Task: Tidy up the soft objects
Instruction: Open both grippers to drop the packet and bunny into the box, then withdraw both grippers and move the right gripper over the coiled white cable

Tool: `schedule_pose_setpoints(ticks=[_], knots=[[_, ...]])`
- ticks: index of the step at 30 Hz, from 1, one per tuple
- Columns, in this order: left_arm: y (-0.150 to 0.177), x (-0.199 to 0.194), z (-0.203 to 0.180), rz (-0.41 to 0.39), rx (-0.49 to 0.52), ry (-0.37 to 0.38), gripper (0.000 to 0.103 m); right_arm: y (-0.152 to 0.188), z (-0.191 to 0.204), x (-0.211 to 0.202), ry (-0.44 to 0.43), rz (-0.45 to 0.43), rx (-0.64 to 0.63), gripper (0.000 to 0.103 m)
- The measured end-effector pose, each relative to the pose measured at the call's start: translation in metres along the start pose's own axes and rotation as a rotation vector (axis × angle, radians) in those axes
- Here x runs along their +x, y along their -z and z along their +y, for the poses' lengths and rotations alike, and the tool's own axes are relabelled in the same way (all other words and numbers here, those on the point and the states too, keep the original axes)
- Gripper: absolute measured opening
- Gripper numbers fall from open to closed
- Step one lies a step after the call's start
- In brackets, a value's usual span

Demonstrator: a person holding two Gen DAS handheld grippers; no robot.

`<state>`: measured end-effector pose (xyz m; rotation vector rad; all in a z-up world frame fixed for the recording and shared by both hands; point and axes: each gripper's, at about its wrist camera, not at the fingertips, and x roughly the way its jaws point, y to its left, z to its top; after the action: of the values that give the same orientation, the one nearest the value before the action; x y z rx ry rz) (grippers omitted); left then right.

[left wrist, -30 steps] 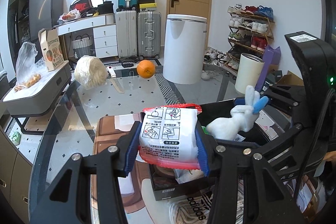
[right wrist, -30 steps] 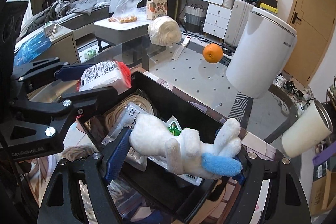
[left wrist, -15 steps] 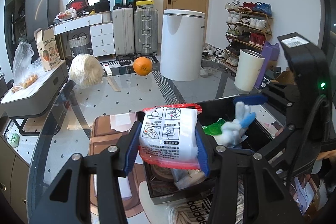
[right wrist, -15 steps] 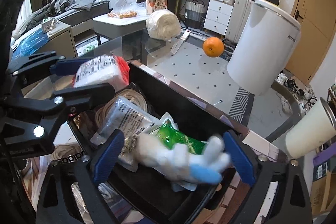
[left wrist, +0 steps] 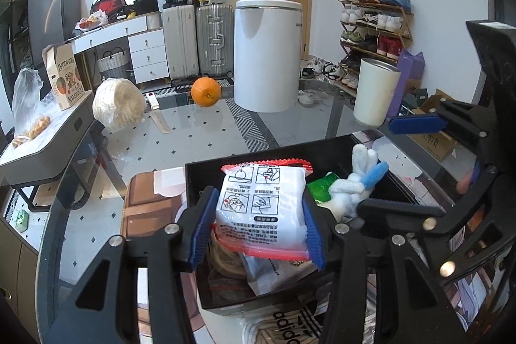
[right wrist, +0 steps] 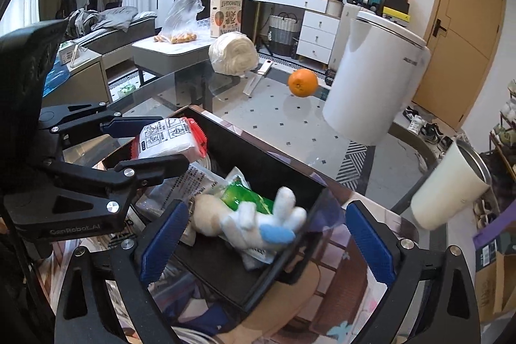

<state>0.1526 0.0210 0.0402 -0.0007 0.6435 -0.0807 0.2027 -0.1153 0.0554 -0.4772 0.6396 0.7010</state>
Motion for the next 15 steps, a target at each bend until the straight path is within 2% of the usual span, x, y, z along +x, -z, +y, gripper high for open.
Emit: schedule_pose_setpoints(ticks=[3,7,11,15], knots=[[0.001,-0.002,0.000,0.005,-0.004,-0.002,0.062,0.004,-0.004,-0.006,0.014,-0.005,0.015,0.099],[0.004,-0.011,-0.001,-0.012,-0.012,0.007,0.084,0.008,-0.006,-0.016,0.022,-0.018,0.046,0.100],[0.008,-0.025,-0.001,-0.035,-0.020,-0.020,0.099,0.018,-0.008,-0.029,0.023,-0.037,0.097,0.101],[0.018,-0.039,0.000,-0.056,-0.035,-0.042,0.103,0.028,-0.007,-0.038,0.026,-0.043,0.140,0.102]])
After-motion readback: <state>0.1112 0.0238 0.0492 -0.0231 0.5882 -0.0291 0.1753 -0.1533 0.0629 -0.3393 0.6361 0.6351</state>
